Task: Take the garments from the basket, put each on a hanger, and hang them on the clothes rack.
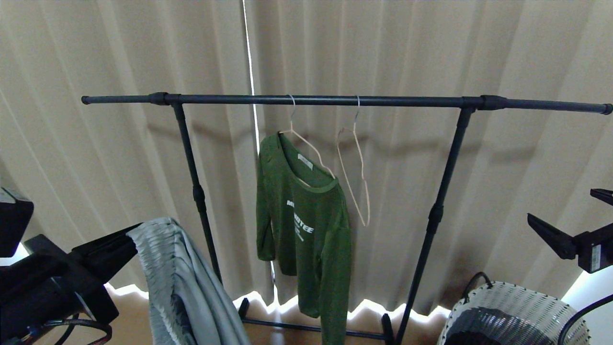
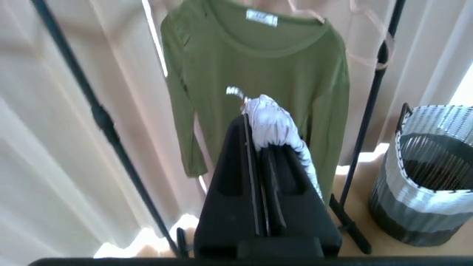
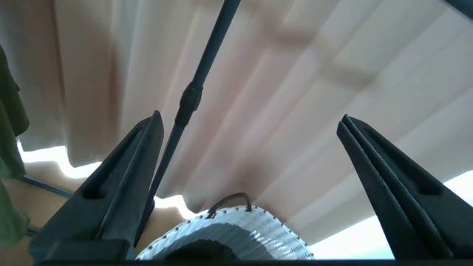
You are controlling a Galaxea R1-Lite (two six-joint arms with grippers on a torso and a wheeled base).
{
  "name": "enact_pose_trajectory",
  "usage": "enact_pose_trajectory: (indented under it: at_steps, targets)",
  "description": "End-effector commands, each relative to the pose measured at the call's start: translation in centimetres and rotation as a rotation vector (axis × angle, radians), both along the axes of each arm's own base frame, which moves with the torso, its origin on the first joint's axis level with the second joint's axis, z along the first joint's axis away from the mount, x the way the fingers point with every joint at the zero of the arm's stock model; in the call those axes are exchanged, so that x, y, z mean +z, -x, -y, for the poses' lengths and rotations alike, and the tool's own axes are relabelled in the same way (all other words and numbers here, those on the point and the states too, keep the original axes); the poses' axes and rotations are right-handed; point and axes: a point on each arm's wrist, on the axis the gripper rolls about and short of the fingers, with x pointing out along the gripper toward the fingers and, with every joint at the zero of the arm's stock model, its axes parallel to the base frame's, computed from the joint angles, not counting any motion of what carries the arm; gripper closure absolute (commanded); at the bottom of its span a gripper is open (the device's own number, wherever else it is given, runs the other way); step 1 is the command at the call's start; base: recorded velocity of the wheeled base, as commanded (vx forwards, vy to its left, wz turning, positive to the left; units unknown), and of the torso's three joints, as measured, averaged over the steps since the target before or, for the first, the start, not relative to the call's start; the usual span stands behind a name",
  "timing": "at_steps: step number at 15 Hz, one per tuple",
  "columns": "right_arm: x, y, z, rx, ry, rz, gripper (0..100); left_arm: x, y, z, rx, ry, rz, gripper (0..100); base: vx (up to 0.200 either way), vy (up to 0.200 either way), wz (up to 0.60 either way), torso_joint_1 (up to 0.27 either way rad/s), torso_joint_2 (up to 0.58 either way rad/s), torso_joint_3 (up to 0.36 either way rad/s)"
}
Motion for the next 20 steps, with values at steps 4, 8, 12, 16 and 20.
enact_pose_trajectory:
  at_steps: [4, 8, 12, 16, 20]
  targets:
    - [0.1, 0.0, 0.0, 0.0, 0.001, 0.006, 0, 0.0, 0.1, 0.0, 0.0, -0.001, 0.003, 100, 0.0, 0.2, 0.0, 0.008, 0.0, -0.001]
    - [-0.1, -0.1, 0.0, 0.0, 0.0, -0.008, 0, -0.1, 0.1, 0.0, 0.0, -0.002, 0.0, 100, 0.0, 0.1, 0.0, 0.002, 0.0, 0.001]
    - [-0.1, -0.2, 0.0, 0.007, -0.001, -0.01, 0, -0.3, 0.3, -0.1, 0.0, -0.011, -0.002, 100, 0.0, 0.0, 0.0, 0.0, 0.0, 0.0]
    - [0.5, -0.9, -0.4, 0.058, -0.006, -0.002, 0, -0.5, 0.1, 0.0, -0.002, -0.015, -0.017, 100, 0.0, 0.0, 0.0, 0.0, 0.0, 0.0]
    - [1.0, -1.8, -1.0, 0.105, -0.024, 0.004, 0, -0.6, 0.1, 0.0, -0.002, -0.017, -0.022, 100, 0.15, 0.0, 0.0, -0.002, 0.0, 0.002]
